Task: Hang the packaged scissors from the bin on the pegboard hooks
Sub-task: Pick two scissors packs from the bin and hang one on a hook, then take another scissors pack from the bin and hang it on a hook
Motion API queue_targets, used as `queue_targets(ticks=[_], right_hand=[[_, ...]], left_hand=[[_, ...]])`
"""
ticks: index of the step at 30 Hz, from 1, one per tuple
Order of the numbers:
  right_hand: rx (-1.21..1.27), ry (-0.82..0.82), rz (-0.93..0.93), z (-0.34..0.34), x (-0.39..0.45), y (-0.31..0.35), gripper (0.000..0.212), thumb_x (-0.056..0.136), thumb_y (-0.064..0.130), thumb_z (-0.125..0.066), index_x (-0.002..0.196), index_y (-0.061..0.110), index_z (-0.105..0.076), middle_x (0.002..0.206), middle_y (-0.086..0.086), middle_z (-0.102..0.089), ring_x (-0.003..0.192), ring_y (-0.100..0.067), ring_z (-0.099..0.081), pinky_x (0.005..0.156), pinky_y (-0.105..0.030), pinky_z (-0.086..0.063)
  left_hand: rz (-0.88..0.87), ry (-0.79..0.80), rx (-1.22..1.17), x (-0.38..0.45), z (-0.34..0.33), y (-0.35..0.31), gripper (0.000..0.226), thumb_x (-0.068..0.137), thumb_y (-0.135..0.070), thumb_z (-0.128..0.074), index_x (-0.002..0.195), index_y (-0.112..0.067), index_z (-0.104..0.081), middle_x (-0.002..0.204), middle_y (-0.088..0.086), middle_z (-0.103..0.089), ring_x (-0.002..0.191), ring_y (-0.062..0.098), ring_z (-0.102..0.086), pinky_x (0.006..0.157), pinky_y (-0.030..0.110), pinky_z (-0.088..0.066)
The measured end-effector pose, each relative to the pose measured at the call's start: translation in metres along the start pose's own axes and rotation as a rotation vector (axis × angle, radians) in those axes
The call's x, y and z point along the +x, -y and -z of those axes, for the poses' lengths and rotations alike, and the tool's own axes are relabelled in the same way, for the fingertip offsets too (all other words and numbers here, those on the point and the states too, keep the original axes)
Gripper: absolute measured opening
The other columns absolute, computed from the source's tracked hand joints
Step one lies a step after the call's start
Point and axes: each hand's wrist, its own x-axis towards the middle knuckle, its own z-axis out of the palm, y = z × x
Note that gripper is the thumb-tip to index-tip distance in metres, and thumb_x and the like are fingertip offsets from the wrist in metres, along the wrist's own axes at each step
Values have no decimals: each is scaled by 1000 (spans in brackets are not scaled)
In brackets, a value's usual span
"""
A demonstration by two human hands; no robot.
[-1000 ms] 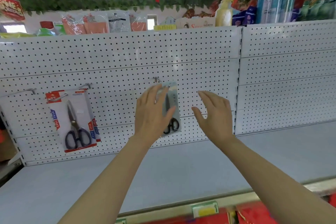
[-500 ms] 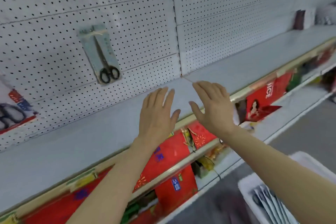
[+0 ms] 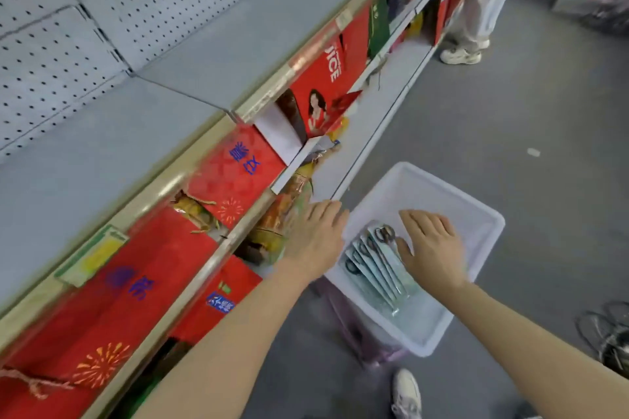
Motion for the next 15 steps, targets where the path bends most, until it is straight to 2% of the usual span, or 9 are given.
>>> queue_targets(ticks=[4, 6, 8, 9, 11, 15], right_hand=[[-59, 122, -85, -24, -47, -65, 39, 80, 23, -60, 113, 2, -66, 107, -11, -68, 94, -33, -65, 86, -45, -48], [-66, 165, -104, -38, -62, -87, 39, 80, 23, -63, 113, 4, -67, 106, -9, -68, 94, -32, -65, 86, -44, -48], [-65, 194, -93, -53, -72, -103, 39, 79, 23, -64, 114, 5, -67, 106, -8, -68, 94, -30, -66, 86, -42, -49], [-63, 207, -83, -61, -77, -109, 39, 79, 23, -64, 114, 5, -67, 106, -7, -68, 94, -29, -65, 87, -41, -48], [-62, 215, -73, -76, -84, -117, 39, 79, 23, -66, 114, 6, -68, 106, -6, -68, 94, -28, -65, 87, -40, -48], [-47, 216, -63, -98, -96, -127, 41, 74, 19, -75, 112, 6, -69, 104, -5, -69, 91, -26, -66, 88, -39, -45]], left_hand=[[-240, 251, 70, 49, -90, -44, 45, 60, -20, -82, 102, -8, -72, 104, 8, -69, 100, 29, -66, 90, 36, -52], [-347, 332, 150, 74, -124, -64, 29, 68, -23, -68, 94, -15, -76, 99, 2, -72, 95, 23, -68, 85, 31, -54], [-428, 460, 232, 99, -154, -83, 39, 84, -17, -43, 110, -17, -72, 117, 0, -68, 112, 23, -62, 95, 33, -48], [-462, 530, 255, 112, -169, -92, 40, 91, -12, -39, 120, -15, -66, 127, 1, -62, 121, 25, -55, 100, 36, -41], [-498, 601, 283, 141, -198, -108, 34, 98, -10, -41, 125, -15, -62, 132, 3, -59, 127, 26, -49, 103, 38, -34], [-524, 712, 299, 179, -236, -133, 34, 102, -17, -41, 131, -25, -57, 138, -2, -55, 132, 20, -46, 110, 38, -28]])
